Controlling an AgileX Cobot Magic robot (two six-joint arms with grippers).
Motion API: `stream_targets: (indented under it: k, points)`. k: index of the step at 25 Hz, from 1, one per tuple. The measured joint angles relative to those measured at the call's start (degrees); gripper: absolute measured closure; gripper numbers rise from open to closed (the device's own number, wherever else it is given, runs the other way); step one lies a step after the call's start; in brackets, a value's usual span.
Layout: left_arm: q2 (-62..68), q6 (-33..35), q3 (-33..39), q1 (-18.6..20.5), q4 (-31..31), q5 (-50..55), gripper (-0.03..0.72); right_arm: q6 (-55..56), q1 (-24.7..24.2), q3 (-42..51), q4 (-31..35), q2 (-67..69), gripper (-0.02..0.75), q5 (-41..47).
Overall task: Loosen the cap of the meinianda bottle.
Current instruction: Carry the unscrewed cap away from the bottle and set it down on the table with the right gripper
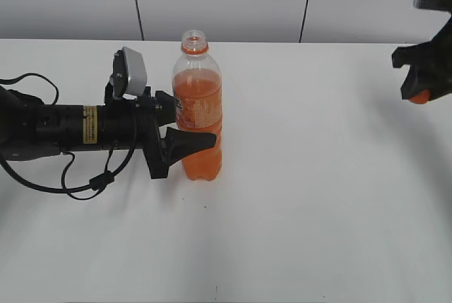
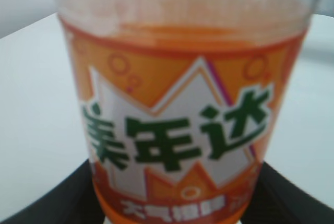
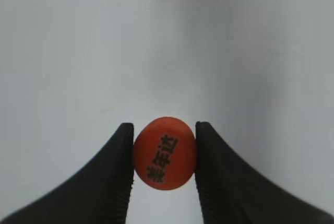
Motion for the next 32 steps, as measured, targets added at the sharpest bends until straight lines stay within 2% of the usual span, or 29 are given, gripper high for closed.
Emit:
stream_targets:
  k: [6,13,22,25,28,29,32]
  points:
    - [-0.1,0.0,0.0,0.0,-0.1,0.2,0.264,0.0,0.0,11.2,0.6,0.5,0.469,-16.3]
    - [-0.1,0.0,0.0,0.0,-0.7,0.2,0.265,-1.9,0.1,13.8,5.1,7.0,0.469,-19.4]
    - [-0.1,0.0,0.0,0.0,-1.0,0.3,0.265,-4.7,0.1,13.8,5.7,9.7,0.464,-21.2]
    - [-0.1,0.0,0.0,0.0,-1.1,0.3,0.267,-6.9,0.1,13.8,6.1,9.7,0.382,-21.1]
    - [-0.1,0.0,0.1,-0.1,-1.3,0.4,0.267,-8.1,0.1,13.8,7.5,9.7,0.177,-21.0]
    - [-0.1,0.0,0.1,-0.1,-1.4,0.5,0.267,-8.3,0.1,13.8,7.7,9.7,0.136,-21.0]
    - [-0.1,0.0,0.1,-0.1,-1.4,0.4,0.267,-8.5,0.1,13.8,8.0,9.1,0.106,-20.9]
